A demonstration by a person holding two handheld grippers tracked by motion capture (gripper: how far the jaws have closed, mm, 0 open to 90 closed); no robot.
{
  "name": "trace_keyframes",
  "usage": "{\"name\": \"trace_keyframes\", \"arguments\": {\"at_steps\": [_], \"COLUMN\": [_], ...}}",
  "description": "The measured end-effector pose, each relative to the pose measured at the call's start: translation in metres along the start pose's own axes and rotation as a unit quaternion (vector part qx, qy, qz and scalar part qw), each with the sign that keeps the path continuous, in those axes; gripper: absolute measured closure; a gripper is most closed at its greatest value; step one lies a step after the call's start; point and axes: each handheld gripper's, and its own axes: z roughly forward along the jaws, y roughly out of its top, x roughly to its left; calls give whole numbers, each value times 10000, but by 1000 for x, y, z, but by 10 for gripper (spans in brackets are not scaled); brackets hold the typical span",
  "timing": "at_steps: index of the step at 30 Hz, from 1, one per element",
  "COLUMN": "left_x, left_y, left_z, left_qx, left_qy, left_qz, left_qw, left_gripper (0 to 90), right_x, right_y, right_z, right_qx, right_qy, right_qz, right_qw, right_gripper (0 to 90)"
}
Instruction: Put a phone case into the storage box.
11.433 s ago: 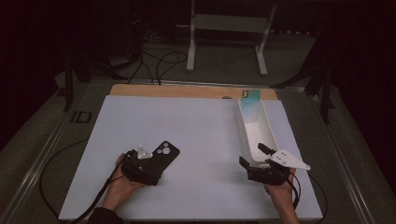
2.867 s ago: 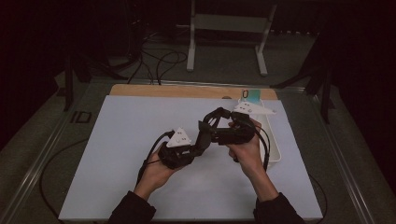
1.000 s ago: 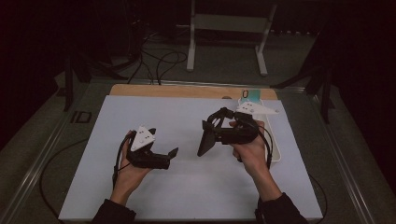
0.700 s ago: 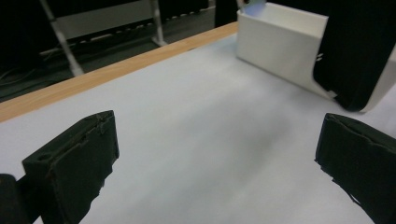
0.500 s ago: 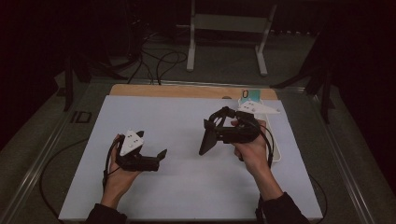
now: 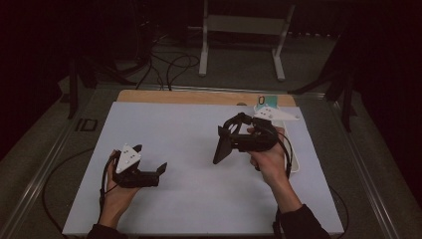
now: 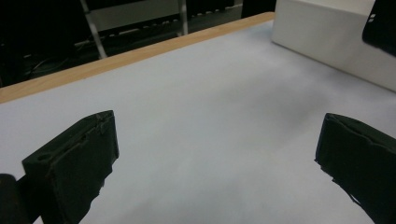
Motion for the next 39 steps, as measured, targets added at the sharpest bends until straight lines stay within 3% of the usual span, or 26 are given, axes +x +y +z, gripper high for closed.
{"name": "trace_keyframes", "arguments": {"at_steps": [9, 18, 25, 39], "left_x": [4, 1, 6, 14], "left_y": [-21, -37, -50, -57], "left_z": [-6, -17, -25, -27], "left_qx": [56, -59, -163, -199], "left_qy": [161, 249, 406, 640], "left_qz": [-59, -38, -227, -300], "left_qw": [9998, 9997, 9988, 9973], "left_gripper": [0, 1, 1, 1], "right_x": [-2, -4, -9, -28], "right_y": [1, 3, 5, 13], "right_z": [0, 0, 1, 1], "right_qx": [6, -4, -20, -110], "right_qy": [-60, -131, -245, -572], "right_qz": [-30, -30, -36, 18], "right_qw": [10000, 9999, 9997, 9983], "right_gripper": [133, 133, 134, 134]}}
